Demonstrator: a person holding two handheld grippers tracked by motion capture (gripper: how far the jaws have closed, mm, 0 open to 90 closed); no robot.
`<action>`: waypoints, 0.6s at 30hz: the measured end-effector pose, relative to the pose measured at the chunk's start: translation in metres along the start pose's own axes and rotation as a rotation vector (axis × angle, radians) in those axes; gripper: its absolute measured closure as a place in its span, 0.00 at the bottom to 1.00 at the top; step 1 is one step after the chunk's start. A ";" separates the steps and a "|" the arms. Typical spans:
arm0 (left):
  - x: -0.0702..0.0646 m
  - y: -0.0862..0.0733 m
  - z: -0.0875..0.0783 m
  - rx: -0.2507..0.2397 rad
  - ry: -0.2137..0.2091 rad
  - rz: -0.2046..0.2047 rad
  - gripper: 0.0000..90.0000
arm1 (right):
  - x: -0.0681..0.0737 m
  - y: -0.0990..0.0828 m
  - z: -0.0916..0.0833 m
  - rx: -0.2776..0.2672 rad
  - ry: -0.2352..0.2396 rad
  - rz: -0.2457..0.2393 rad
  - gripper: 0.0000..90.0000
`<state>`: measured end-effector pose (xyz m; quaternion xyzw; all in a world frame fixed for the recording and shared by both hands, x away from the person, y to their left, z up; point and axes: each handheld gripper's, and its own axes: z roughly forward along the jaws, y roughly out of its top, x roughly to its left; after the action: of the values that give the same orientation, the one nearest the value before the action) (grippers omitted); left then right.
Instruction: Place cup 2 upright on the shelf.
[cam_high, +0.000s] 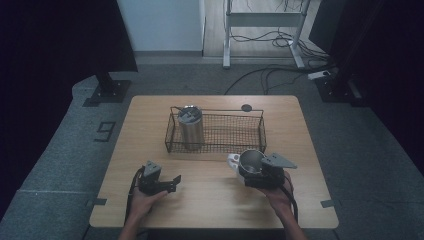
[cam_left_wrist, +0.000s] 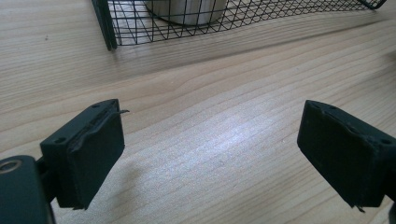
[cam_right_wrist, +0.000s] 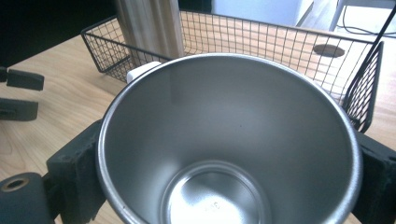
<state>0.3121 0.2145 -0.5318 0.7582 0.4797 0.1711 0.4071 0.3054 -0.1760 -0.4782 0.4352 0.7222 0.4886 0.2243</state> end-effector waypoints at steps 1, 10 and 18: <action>0.000 0.000 0.000 -0.001 -0.001 0.001 0.08 | -0.001 0.001 -0.001 -0.003 -0.001 0.000 0.07; -0.001 0.000 0.001 0.002 -0.003 0.003 0.08 | -0.003 0.010 -0.005 -0.017 -0.007 0.000 0.07; -0.002 -0.001 0.001 0.009 -0.006 0.008 0.08 | -0.008 0.019 -0.006 -0.028 -0.004 0.004 0.07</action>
<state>0.3116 0.2122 -0.5328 0.7624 0.4765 0.1683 0.4042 0.3127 -0.1830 -0.4595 0.4342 0.7140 0.4984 0.2308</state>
